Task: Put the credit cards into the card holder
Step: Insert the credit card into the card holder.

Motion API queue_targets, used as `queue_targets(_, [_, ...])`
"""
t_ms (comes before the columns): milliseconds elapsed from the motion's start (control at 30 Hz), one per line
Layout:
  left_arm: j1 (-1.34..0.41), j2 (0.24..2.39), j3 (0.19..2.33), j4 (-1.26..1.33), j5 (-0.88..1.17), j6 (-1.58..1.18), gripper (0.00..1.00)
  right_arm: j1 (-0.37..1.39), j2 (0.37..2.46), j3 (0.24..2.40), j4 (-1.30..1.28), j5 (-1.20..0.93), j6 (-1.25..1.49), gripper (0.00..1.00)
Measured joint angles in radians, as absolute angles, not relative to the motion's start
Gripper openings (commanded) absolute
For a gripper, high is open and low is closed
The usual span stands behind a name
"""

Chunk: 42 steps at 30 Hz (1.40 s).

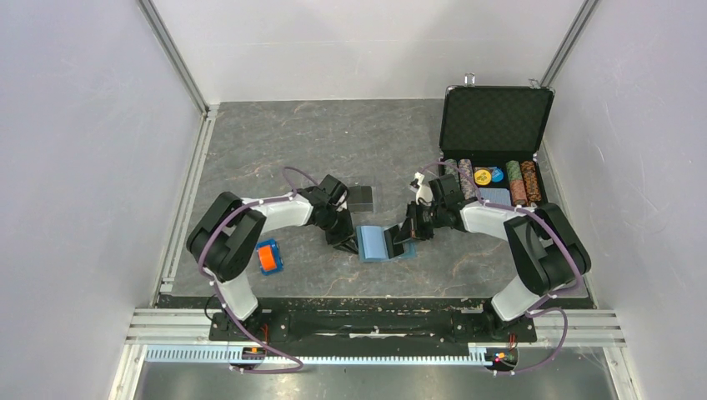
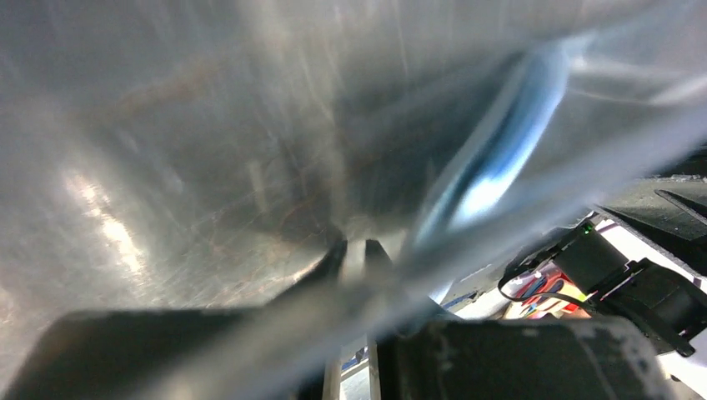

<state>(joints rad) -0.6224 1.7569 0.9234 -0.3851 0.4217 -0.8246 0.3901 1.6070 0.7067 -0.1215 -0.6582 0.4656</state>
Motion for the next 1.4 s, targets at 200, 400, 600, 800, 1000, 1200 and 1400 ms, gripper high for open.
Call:
queue_targets(200, [-0.631,1.771,0.937,-0.381,0.429,-0.822,0.22,0.390,1.612,0.706,-0.093,-0.668,0.490,0.00])
queue_targets(400, [-0.637,1.761,0.975,-0.459,0.379,-0.776,0.38,0.390,1.611,0.707,-0.096,-0.668,0.496,0.00])
queue_targets(600, [-0.637,1.711,1.021,-0.589,0.278,-0.712,0.40,0.390,1.602,0.724,-0.130,-0.661,0.495,0.00])
queue_targets(800, [-0.637,1.693,1.053,-0.627,0.252,-0.683,0.40,0.390,1.600,0.744,-0.138,-0.660,0.495,0.00])
queue_targets(1000, [-0.637,1.699,1.054,-0.618,0.266,-0.681,0.38,0.390,1.600,0.748,-0.139,-0.661,0.495,0.00])
queue_targets(1200, [-0.651,1.769,1.056,-0.582,0.272,-0.682,0.27,0.390,1.606,0.748,-0.136,-0.661,0.496,0.00])
queue_targets(1400, [-0.670,1.811,1.073,-0.567,0.296,-0.682,0.18,0.390,1.620,0.744,-0.097,-0.680,0.517,0.00])
